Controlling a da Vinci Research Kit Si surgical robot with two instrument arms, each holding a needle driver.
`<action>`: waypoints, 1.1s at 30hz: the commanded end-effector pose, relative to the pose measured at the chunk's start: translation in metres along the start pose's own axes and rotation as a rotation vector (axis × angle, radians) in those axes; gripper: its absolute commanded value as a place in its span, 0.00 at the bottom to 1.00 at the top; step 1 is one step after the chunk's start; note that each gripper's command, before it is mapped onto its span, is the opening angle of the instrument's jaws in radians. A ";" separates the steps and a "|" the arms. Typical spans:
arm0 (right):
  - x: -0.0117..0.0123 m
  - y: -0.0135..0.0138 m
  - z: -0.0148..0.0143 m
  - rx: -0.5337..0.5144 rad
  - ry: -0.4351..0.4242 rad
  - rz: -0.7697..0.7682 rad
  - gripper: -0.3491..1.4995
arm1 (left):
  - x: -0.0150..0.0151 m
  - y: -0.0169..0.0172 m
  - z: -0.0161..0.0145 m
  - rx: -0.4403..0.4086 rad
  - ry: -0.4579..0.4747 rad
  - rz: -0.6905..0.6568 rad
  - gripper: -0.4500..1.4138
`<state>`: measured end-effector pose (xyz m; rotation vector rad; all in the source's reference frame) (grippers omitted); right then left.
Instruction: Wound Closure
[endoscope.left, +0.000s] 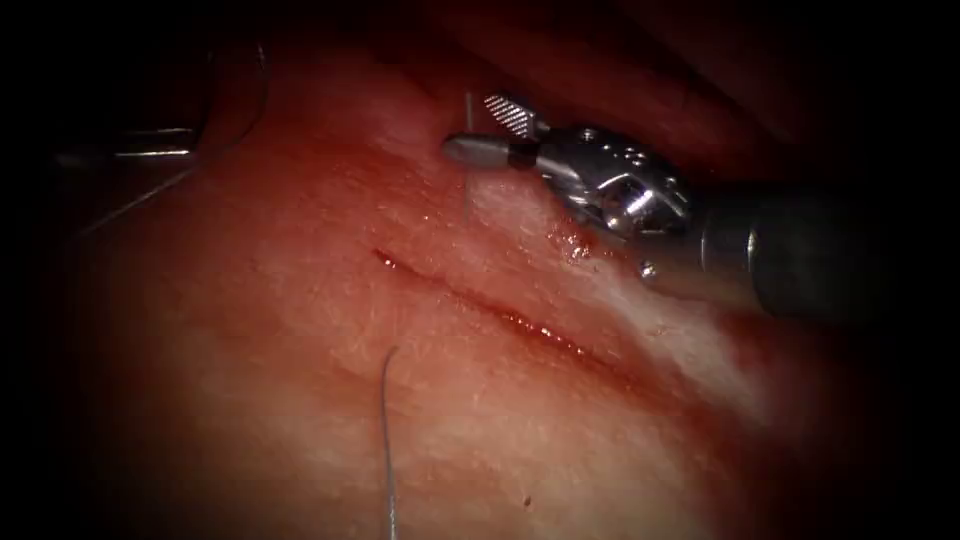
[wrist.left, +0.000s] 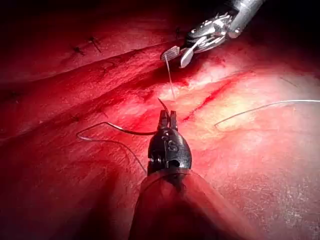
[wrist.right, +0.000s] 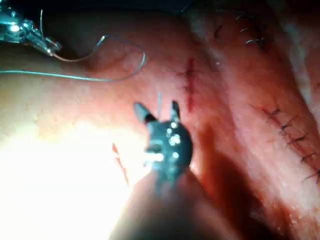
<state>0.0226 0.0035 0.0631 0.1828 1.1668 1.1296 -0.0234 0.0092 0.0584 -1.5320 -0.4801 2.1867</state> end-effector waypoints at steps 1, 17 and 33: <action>-0.0005 -0.0002 0.0007 0.003 0.000 0.000 0.79 | -0.0012 -0.0003 0.0007 0.002 -0.001 -0.010 0.00; -0.0006 0.0002 -0.0003 0.008 -0.001 -0.026 0.79 | -0.0036 0.0006 0.0032 0.031 -0.014 -0.061 0.64; -0.0006 0.0006 -0.0014 0.012 0.008 -0.062 0.79 | -0.0007 0.0030 0.0040 -0.017 -0.003 0.057 0.77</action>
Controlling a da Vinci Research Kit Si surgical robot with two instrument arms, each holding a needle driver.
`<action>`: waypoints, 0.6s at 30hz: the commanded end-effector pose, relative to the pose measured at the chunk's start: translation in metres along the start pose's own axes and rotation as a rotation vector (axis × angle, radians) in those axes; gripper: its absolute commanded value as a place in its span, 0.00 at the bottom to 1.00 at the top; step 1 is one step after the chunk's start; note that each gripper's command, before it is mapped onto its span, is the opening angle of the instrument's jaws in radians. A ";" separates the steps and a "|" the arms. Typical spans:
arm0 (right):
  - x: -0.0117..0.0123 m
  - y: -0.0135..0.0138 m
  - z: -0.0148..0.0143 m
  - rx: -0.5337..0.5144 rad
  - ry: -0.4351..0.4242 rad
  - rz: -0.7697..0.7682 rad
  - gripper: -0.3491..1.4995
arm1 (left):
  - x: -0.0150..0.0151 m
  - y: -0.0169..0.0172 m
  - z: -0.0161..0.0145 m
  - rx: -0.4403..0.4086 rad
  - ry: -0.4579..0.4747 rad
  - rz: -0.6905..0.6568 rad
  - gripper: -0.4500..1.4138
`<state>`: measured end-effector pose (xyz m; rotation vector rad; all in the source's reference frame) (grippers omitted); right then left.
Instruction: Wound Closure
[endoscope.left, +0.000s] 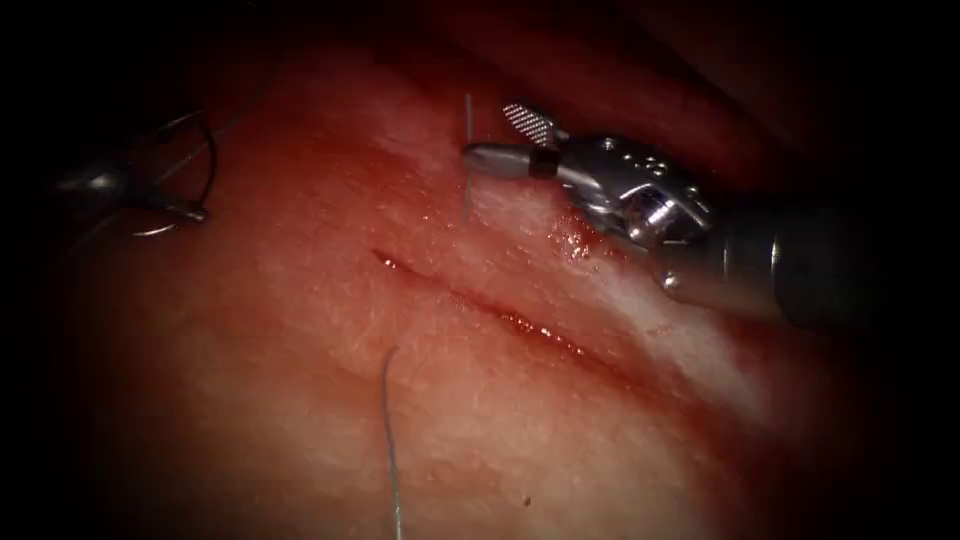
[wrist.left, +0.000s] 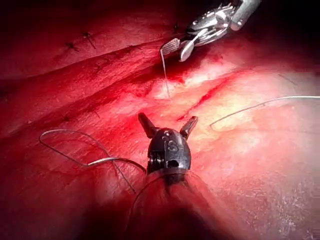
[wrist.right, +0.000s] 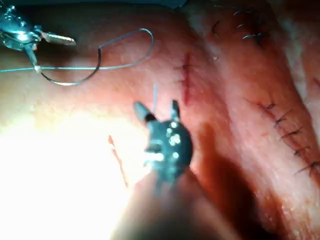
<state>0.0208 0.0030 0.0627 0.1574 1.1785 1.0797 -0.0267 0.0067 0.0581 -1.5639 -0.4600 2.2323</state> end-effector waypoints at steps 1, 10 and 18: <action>-0.0005 0.0000 0.0003 0.003 0.001 -0.035 0.79 | -0.0002 0.0009 0.0015 -0.015 0.007 0.019 0.76; -0.0011 0.0005 -0.0033 0.067 -0.002 -0.171 0.73 | 0.0008 0.0045 0.0068 -0.082 0.032 0.306 0.73; -0.0017 0.0009 -0.0061 0.097 -0.006 -0.189 0.69 | 0.0001 0.0086 0.0096 -0.175 -0.063 0.533 0.73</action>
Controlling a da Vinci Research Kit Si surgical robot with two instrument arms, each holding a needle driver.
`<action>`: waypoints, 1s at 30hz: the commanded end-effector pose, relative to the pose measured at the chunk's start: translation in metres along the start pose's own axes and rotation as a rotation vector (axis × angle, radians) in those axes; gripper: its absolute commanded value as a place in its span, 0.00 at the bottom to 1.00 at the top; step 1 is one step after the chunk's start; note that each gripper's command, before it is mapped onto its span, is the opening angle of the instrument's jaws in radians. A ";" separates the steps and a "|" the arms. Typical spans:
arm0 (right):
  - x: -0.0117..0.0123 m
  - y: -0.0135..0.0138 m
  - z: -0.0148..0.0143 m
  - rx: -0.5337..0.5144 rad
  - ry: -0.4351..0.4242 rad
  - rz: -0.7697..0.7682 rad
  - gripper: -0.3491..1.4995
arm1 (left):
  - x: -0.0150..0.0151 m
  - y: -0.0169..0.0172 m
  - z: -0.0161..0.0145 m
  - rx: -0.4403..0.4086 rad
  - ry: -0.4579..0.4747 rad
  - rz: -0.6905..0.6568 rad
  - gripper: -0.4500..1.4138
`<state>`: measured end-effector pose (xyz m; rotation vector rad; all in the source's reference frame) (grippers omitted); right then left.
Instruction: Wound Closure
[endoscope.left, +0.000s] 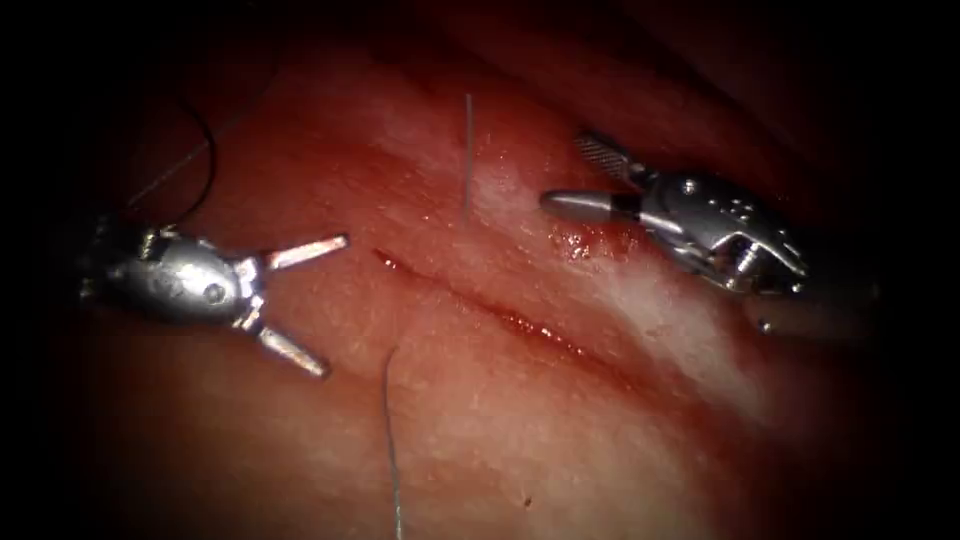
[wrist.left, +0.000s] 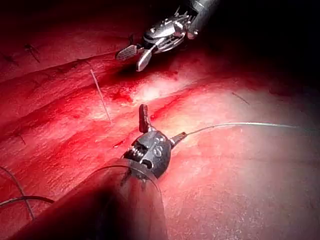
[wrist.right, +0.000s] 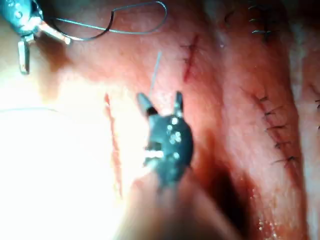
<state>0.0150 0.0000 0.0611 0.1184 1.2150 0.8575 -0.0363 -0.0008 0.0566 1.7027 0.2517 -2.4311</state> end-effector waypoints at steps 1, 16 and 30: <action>-0.0007 -0.0002 0.0004 0.004 -0.001 0.001 0.69 | -0.0002 0.0006 0.0010 -0.010 -0.008 0.025 0.73; -0.0015 -0.0006 -0.0001 0.010 -0.003 -0.007 0.68 | 0.0032 0.0044 0.0039 -0.055 -0.094 0.304 0.67; -0.0019 -0.0009 -0.0010 0.019 -0.003 -0.010 0.68 | 0.0073 0.0084 0.0065 -0.087 -0.138 0.461 0.68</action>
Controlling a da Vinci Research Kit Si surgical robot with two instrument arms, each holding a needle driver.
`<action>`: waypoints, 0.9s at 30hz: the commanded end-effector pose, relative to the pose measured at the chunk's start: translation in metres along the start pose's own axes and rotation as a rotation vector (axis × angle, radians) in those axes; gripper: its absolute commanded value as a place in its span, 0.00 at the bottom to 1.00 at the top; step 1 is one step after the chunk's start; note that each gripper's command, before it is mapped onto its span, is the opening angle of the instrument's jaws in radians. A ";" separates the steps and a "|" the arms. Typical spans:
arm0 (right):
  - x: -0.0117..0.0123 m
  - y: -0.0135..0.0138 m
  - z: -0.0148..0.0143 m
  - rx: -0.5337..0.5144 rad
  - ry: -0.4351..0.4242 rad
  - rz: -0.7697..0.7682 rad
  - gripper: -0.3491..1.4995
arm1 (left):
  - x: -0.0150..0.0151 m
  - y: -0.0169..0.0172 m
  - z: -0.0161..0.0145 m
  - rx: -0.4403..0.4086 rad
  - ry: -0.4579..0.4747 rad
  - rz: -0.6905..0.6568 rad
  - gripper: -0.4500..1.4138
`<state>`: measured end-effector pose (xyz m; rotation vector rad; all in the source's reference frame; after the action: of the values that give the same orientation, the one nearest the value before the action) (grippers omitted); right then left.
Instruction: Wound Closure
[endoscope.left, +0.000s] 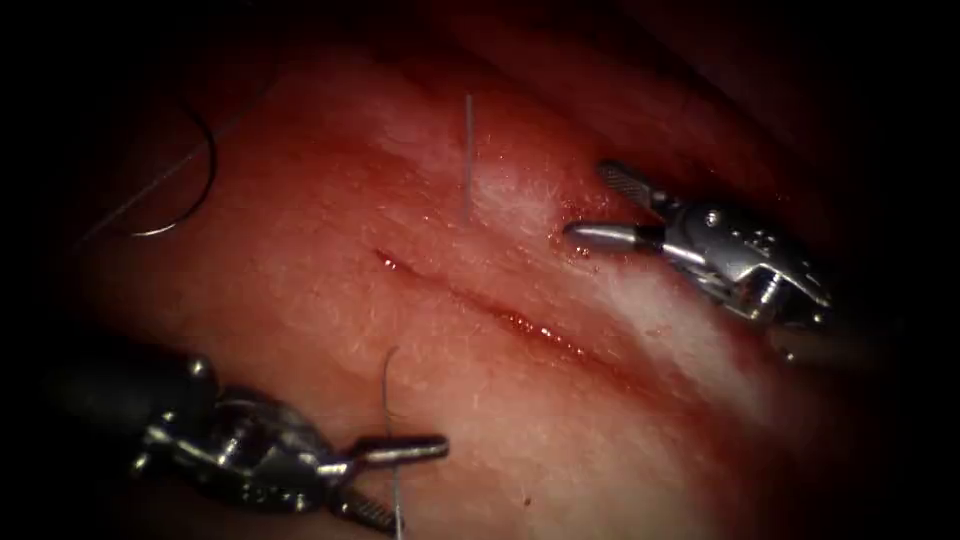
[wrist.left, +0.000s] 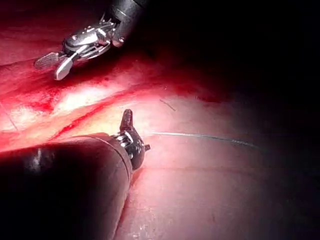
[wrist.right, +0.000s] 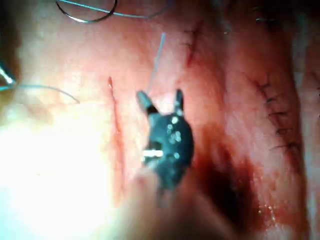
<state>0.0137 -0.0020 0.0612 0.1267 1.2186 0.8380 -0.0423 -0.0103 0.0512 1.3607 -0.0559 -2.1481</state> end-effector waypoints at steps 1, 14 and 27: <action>-0.0005 -0.0002 0.0007 0.002 0.000 0.001 0.68 | 0.0004 0.0005 0.0007 -0.006 0.015 0.007 0.68; -0.0006 -0.0004 0.0007 0.003 0.001 0.000 0.69 | 0.0024 0.0021 0.0004 -0.033 0.079 0.110 0.00; -0.0012 -0.0038 -0.0002 0.206 0.036 -0.280 0.63 | -0.0001 -0.0014 -0.0017 -0.001 0.079 0.169 0.00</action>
<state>0.0147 -0.0054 0.0593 0.1015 1.3258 0.4379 -0.0410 -0.0078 0.0494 1.3893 -0.1398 -1.9496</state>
